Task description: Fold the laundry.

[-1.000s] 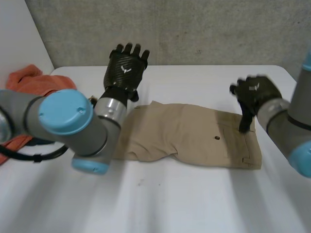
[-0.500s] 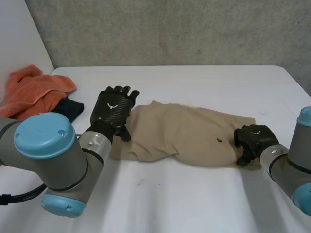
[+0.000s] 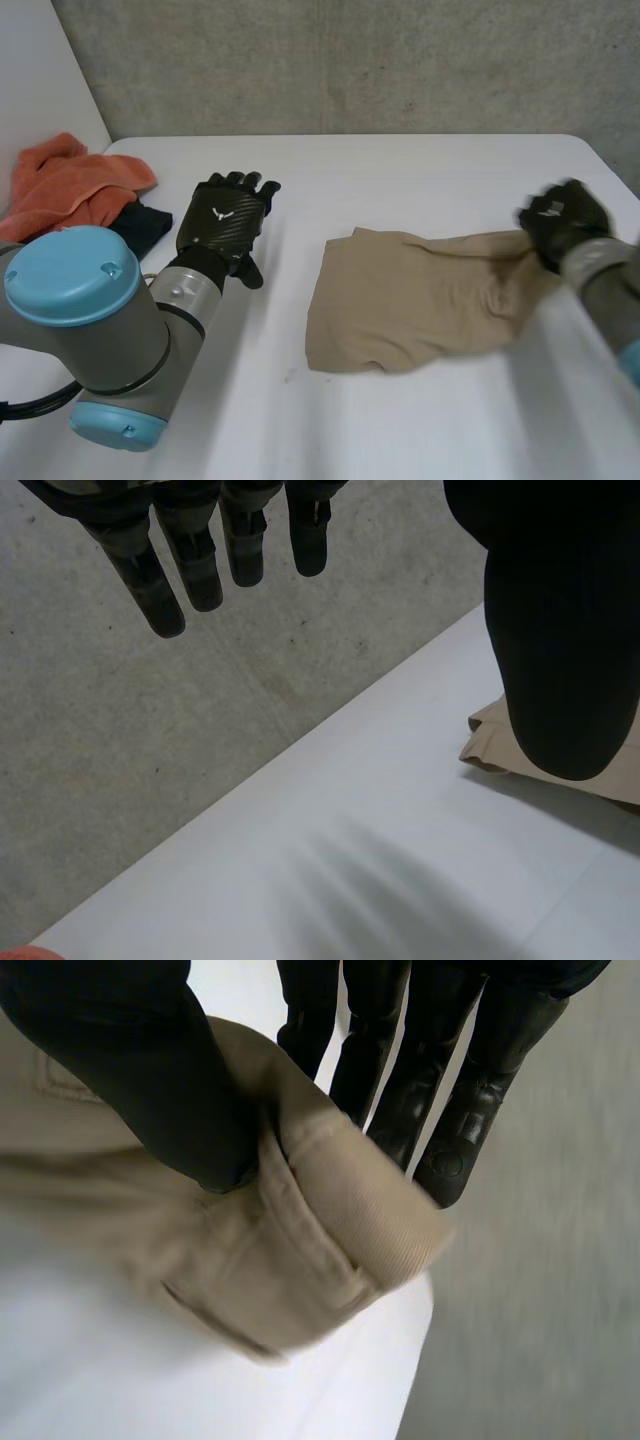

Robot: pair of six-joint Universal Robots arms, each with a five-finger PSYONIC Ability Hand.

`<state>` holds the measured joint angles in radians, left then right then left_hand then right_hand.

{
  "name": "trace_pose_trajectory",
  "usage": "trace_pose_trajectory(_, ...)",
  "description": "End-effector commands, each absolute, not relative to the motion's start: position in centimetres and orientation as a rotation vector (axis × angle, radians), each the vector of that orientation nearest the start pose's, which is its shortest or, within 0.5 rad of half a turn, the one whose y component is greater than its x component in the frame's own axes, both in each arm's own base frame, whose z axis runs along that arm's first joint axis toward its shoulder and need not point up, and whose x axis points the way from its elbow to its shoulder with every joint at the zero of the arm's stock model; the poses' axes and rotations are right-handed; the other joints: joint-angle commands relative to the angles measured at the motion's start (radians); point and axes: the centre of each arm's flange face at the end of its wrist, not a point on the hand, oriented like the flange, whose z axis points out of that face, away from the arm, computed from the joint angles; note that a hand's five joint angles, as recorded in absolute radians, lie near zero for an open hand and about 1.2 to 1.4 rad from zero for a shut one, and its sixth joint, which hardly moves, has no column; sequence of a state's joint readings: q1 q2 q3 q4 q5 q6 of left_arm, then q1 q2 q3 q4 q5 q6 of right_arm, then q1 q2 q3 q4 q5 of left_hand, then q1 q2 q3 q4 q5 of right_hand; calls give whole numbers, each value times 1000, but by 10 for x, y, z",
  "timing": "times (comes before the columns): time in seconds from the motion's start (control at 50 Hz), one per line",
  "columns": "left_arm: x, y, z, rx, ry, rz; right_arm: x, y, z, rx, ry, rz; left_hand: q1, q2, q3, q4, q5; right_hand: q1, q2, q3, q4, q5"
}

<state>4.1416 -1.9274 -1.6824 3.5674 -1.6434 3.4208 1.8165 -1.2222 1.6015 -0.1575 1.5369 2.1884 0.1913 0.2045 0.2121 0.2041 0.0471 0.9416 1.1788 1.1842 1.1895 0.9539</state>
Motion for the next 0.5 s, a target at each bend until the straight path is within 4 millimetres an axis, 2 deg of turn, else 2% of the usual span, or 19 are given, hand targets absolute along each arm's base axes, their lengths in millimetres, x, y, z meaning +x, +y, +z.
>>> trace_pose_trajectory(0.02, -301, -240, 196, 900, 2198, -2276, 316, -247, 199, -1845, 1751, -2187, -17, -30, -38, -30, -47, 455, 217, 212, 207, 268)
trace_pose_trajectory(0.06, -301, -241, 197, 895, 2195, -2279, 333, -230, 189, -1927, 1616, -2143, -17, -30, -38, -30, -47, 455, 217, 212, 207, 268)
trace_pose_trajectory(0.08, -302, -241, 198, 892, 2190, -2285, 347, -212, 177, -2010, 1485, -2080, -17, -30, -38, -30, -47, 455, 217, 212, 207, 268)
trace_pose_trajectory(0.16, -302, -246, 201, 881, 2176, -2299, 363, -188, 160, -2072, 1304, -1956, -17, -30, -38, -30, -47, 455, 217, 212, 207, 268)
trace_pose_trajectory(0.18, -303, -247, 200, 883, 2174, -2299, 364, -187, 161, -2068, 1294, -1952, -17, -30, -38, -30, -47, 441, 204, 199, 193, 254)
trace_pose_trajectory(0.22, -305, -251, 204, 871, 2160, -2320, 364, -187, 166, -2004, 1328, -1948, -17, -30, -38, -30, -47, -357, -594, -599, -605, -544)
trace_pose_trajectory(0.24, -307, -255, 206, 867, 2151, -2328, 363, -189, 168, -1965, 1366, -1952, -17, -30, -38, -30, -47, -544, -781, -786, -791, -730)
trace_pose_trajectory(0.28, -310, -259, 204, 868, 2152, -2326, 359, -195, 175, -1875, 1449, -1965, -17, -30, -38, -30, -47, -767, -1004, -1010, -1015, -954)
trace_pose_trajectory(0.3, -314, -262, 204, 868, 2147, -2338, 351, -209, 192, -1707, 1562, -2000, -17, -30, -38, -30, -47, -767, -1004, -1010, -1015, -954)
trace_pose_trajectory(0.36, -321, -265, 208, 876, 2127, -2368, 330, -233, 221, -1384, 1712, -2040, -17, -30, -38, -30, -47, -767, -1004, -1010, -1015, -954)
trace_pose_trajectory(0.38, -326, -268, 213, 870, 2110, -2395, 317, -245, 235, -1177, 1776, -2026, -17, -30, -38, -30, -47, -767, -1004, -1010, -1015, -954)
trace_pose_trajectory(0.44, -336, -268, 219, 877, 2092, -2446, 299, -258, 247, -941, 1858, -1961, -17, -30, -38, -30, -47, -767, -1004, -1010, -1015, -954)
trace_pose_trajectory(0.46, -345, -266, 224, 885, 2087, -2487, 290, -264, 246, -858, 1921, -1900, -17, -30, -38, -30, -47, -767, -1004, -1010, -1015, -954)
trace_pose_trajectory(0.5, -355, -264, 227, 898, 2092, -2524, 282, -271, 246, -798, 1979, -1856, -17, -30, -38, -30, -47, -767, -1004, -1010, -1015, -954)
